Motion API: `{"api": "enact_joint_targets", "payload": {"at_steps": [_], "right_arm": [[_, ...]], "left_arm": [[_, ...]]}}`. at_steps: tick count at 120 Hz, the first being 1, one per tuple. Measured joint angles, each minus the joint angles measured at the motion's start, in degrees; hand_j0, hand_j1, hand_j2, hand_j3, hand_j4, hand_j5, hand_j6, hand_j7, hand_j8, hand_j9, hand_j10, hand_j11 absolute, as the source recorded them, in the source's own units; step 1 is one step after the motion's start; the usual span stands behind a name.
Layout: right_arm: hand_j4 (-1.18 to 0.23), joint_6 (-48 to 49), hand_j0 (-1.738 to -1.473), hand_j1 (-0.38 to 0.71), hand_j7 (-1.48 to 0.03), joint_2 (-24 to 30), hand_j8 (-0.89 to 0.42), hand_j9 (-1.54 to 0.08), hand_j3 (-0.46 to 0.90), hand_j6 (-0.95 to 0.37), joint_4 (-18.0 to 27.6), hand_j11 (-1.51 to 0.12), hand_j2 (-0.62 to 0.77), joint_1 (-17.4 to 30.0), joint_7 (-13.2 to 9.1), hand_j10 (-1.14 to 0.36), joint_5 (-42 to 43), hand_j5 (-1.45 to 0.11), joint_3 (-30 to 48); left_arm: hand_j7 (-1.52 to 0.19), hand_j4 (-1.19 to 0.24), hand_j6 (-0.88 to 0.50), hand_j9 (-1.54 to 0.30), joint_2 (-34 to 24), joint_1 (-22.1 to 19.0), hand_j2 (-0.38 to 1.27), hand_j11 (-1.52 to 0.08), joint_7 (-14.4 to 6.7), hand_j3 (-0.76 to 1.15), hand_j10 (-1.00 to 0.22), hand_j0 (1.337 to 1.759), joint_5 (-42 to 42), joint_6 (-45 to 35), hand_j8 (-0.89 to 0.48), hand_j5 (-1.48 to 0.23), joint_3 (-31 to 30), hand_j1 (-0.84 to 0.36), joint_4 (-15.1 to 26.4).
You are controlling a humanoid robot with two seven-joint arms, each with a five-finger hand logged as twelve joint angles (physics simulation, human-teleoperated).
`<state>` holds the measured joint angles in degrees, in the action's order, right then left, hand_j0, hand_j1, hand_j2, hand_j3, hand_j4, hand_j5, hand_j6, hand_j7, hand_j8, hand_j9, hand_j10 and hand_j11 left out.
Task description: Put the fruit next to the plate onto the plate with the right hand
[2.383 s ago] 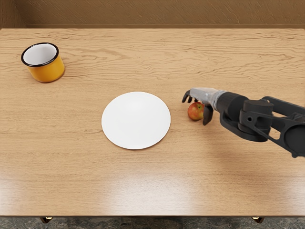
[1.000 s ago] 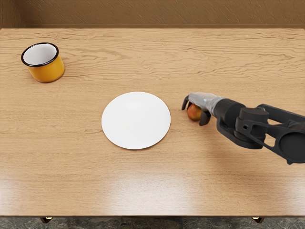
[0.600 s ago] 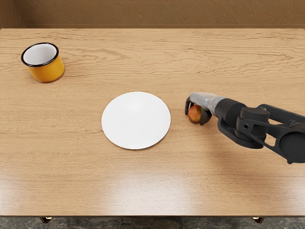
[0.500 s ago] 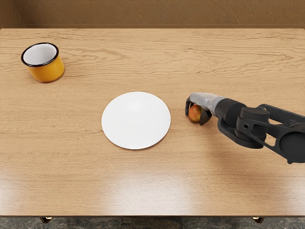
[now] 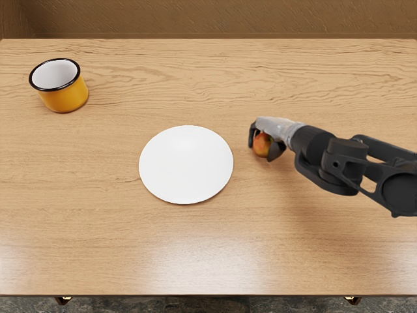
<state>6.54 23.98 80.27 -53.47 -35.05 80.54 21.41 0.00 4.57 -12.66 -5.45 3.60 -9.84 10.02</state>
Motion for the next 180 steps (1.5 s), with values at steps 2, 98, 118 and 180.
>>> {"api": "enact_joint_targets", "payload": {"at_steps": [2,98,118,180], "right_arm": [[-0.55,0.02,-1.649,0.33,-0.98,-0.11,-0.25,-1.03,0.0,-0.29,0.07,-1.01,0.15,-0.14,0.0,-0.51,-0.03,-1.04,0.05],[-0.56,0.93,-1.648,0.31,-0.99,-10.07,-0.27,-1.03,0.0,-0.31,2.44,-1.02,0.13,-3.03,0.01,-0.53,0.2,-1.05,0.41],[-0.57,0.86,-1.648,0.3,-0.98,-11.1,-0.27,-1.03,0.0,-0.31,1.29,-1.02,0.11,-2.48,0.02,-0.54,0.29,-1.04,0.17],[-0.62,0.85,-1.651,0.29,-0.91,-12.37,-0.34,-0.94,0.0,-0.38,-3.46,-0.93,0.13,-2.46,0.02,-0.59,0.59,-0.94,-0.39]], "left_arm": [[0.0,0.0,0.0,0.0,0.0,0.0,0.0,0.0,0.0,0.0,0.0,1.658,0.0,0.0,0.0,0.0,0.0,0.35,0.0],[0.0,0.0,0.0,0.0,0.0,0.0,0.0,0.0,0.0,0.0,0.0,1.658,0.01,0.0,0.0,0.0,0.0,0.35,-0.01],[0.0,0.0,0.0,0.0,0.0,0.0,0.0,0.0,0.0,0.0,0.0,1.658,0.0,0.0,0.0,0.0,0.0,0.35,-0.01],[0.0,0.0,0.0,0.0,0.0,0.0,0.0,0.0,0.0,0.0,0.0,1.658,0.0,0.0,0.0,0.0,0.0,0.35,-0.02]]}}
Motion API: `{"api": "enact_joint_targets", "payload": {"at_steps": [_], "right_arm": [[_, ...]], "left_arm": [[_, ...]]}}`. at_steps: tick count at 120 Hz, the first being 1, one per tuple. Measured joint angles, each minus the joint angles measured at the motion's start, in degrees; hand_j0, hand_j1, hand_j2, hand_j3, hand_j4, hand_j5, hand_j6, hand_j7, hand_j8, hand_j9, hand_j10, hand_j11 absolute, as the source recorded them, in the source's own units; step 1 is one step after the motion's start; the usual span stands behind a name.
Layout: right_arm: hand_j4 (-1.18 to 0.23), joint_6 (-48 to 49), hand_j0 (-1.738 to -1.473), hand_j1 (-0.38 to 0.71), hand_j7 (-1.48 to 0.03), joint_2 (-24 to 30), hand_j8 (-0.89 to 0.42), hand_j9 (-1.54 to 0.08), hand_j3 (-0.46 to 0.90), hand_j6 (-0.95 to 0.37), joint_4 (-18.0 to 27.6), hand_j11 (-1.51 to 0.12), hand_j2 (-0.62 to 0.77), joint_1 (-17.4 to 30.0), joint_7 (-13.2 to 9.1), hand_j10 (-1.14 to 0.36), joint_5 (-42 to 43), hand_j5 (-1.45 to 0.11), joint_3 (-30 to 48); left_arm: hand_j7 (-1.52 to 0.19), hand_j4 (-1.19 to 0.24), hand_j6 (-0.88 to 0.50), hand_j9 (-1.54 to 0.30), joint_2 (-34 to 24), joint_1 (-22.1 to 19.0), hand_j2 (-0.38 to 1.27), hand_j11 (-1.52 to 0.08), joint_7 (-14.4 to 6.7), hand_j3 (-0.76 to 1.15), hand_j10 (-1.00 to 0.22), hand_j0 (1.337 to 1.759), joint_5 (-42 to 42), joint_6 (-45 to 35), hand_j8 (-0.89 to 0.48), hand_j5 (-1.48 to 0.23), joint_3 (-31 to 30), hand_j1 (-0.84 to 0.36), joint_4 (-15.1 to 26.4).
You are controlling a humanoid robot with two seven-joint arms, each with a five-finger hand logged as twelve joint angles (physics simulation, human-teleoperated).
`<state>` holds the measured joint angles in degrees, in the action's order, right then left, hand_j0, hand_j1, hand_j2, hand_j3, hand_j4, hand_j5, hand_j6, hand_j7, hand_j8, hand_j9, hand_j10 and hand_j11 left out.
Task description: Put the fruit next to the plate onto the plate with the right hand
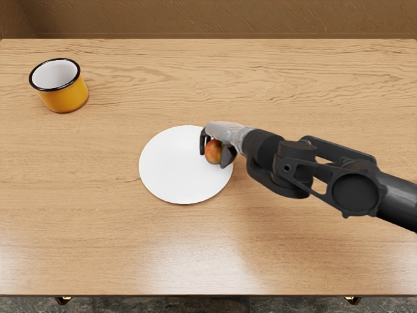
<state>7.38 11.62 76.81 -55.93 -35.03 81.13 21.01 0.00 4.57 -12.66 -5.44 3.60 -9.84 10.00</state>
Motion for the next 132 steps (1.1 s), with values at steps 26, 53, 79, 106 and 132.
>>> {"api": "enact_joint_targets", "payload": {"at_steps": [26,53,79,106,132], "right_arm": [[-0.55,-0.08,-1.654,0.24,-0.76,-0.45,-0.41,-0.78,0.0,-0.44,-0.06,-0.77,0.09,-0.2,0.02,-0.55,0.0,-0.78,0.06],[-0.35,-0.16,-1.657,0.04,-0.47,-0.53,-0.3,-0.47,0.0,-0.31,-0.01,-0.47,0.0,-0.15,0.03,-0.35,-0.16,-0.47,0.15],[-0.26,-0.17,-1.658,-0.05,-0.34,-0.51,-0.24,-0.34,0.0,-0.24,0.14,-0.34,-0.03,-0.13,0.03,-0.26,-0.29,-0.34,0.28],[-0.2,-0.04,-1.658,-0.11,-0.26,0.98,-0.2,-0.26,0.0,-0.2,1.06,-0.26,-0.03,0.08,0.03,-0.2,-4.27,-0.26,2.35],[-0.1,8.55,-1.658,-0.23,-0.13,6.62,-0.1,-0.13,0.0,-0.1,4.82,-0.13,-0.02,0.2,0.03,-0.1,-18.73,-0.13,8.96]], "left_arm": [[0.0,0.0,0.0,0.0,0.0,0.0,0.0,0.0,0.0,0.0,0.0,1.658,0.0,0.0,0.0,0.0,0.0,0.35,0.01],[0.0,0.0,0.0,0.0,0.0,0.0,0.0,0.0,0.0,0.0,0.0,1.658,0.0,0.0,0.0,0.0,0.01,0.35,0.01],[0.0,0.0,0.0,0.0,0.0,0.0,0.0,0.0,0.0,0.0,0.0,1.658,0.01,0.0,0.0,0.0,0.0,0.35,0.01],[0.0,0.0,0.0,0.0,0.0,0.0,0.0,0.0,0.0,0.0,0.0,1.658,0.01,0.0,0.0,0.0,0.0,0.35,0.01],[0.0,0.0,0.0,0.0,0.0,0.0,0.0,0.0,0.0,0.0,0.0,1.658,0.0,0.0,0.0,0.0,0.0,0.35,0.02]]}}
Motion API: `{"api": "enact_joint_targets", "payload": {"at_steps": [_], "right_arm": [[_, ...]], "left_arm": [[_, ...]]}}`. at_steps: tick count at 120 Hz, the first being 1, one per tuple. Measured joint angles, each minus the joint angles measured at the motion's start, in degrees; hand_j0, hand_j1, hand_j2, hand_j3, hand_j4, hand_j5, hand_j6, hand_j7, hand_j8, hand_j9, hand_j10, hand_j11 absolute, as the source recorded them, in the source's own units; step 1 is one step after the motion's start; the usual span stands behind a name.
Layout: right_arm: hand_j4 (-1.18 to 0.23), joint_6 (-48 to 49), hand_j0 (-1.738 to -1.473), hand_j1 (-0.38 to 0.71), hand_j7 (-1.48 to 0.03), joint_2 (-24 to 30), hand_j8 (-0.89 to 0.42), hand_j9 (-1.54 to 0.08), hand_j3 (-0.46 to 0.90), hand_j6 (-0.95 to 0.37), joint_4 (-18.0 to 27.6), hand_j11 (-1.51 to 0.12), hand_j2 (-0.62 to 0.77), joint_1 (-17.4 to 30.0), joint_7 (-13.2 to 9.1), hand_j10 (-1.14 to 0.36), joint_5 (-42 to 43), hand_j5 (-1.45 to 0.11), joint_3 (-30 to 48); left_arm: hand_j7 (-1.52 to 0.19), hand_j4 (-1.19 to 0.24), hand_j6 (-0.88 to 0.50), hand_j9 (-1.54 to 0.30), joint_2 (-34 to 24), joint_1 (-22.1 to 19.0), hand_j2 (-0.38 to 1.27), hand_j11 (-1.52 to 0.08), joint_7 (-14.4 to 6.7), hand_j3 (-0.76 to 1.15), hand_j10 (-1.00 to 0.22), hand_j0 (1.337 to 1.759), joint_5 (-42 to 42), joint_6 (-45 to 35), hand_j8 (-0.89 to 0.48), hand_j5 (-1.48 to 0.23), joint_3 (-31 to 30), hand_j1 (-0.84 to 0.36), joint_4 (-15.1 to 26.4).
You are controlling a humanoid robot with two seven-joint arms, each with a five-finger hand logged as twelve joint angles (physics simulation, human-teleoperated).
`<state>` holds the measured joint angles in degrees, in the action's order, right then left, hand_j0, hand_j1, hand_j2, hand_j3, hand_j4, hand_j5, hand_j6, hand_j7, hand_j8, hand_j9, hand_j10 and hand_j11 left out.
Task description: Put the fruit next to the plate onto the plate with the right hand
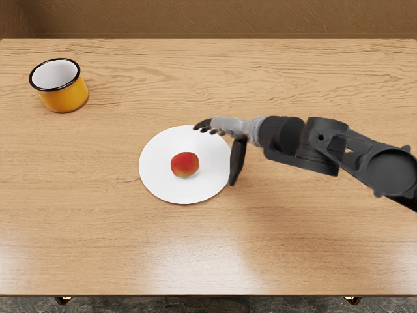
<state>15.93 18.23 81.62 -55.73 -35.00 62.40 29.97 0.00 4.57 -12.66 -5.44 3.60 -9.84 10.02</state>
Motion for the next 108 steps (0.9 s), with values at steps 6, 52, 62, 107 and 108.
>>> {"api": "enact_joint_targets", "payload": {"at_steps": [6,52,62,107,108], "right_arm": [[-0.08,3.55,-1.658,-0.26,-0.1,1.7,-0.08,-0.1,0.0,-0.08,0.38,-0.1,-0.01,0.04,0.0,-0.08,-4.47,-0.1,2.09],[-0.01,18.53,-1.658,-0.34,-0.02,15.73,-0.01,-0.02,0.0,-0.01,0.45,-0.02,0.0,0.09,0.0,-0.01,-34.63,-0.02,10.92],[-0.01,18.83,-1.658,-0.34,-0.01,18.66,-0.01,-0.01,0.0,-0.01,0.48,-0.01,0.0,0.1,0.0,-0.01,-38.03,-0.01,11.12],[0.0,19.07,-1.658,-0.35,0.0,27.67,0.0,0.0,0.0,0.0,0.53,0.0,0.0,0.1,0.0,0.0,-48.93,0.0,11.14],[0.0,19.07,-1.658,-0.35,0.0,27.71,0.0,0.0,0.0,0.0,0.53,0.0,0.0,0.1,0.0,0.0,-49.0,0.0,11.14]], "left_arm": [[0.0,0.0,0.0,0.0,0.0,0.0,0.0,0.0,0.0,0.0,0.0,1.658,0.0,0.0,0.0,0.0,0.0,0.35,0.0],[0.0,0.0,0.0,0.0,0.0,0.0,0.0,0.0,0.0,0.0,0.0,1.658,-0.01,0.0,0.0,0.0,0.0,0.35,-0.01],[0.0,0.0,0.0,0.0,0.0,0.0,0.0,0.0,0.0,0.0,0.0,1.658,-0.01,0.0,0.0,0.0,0.01,0.35,0.0],[0.0,0.0,0.0,0.0,0.0,0.03,0.0,0.0,0.0,0.0,0.0,1.658,-0.01,0.0,0.0,0.0,0.07,0.35,0.17],[0.0,0.0,0.0,0.0,0.0,0.01,0.0,0.0,0.0,0.0,0.0,1.658,0.0,0.0,0.0,0.0,0.07,0.35,0.17]]}}
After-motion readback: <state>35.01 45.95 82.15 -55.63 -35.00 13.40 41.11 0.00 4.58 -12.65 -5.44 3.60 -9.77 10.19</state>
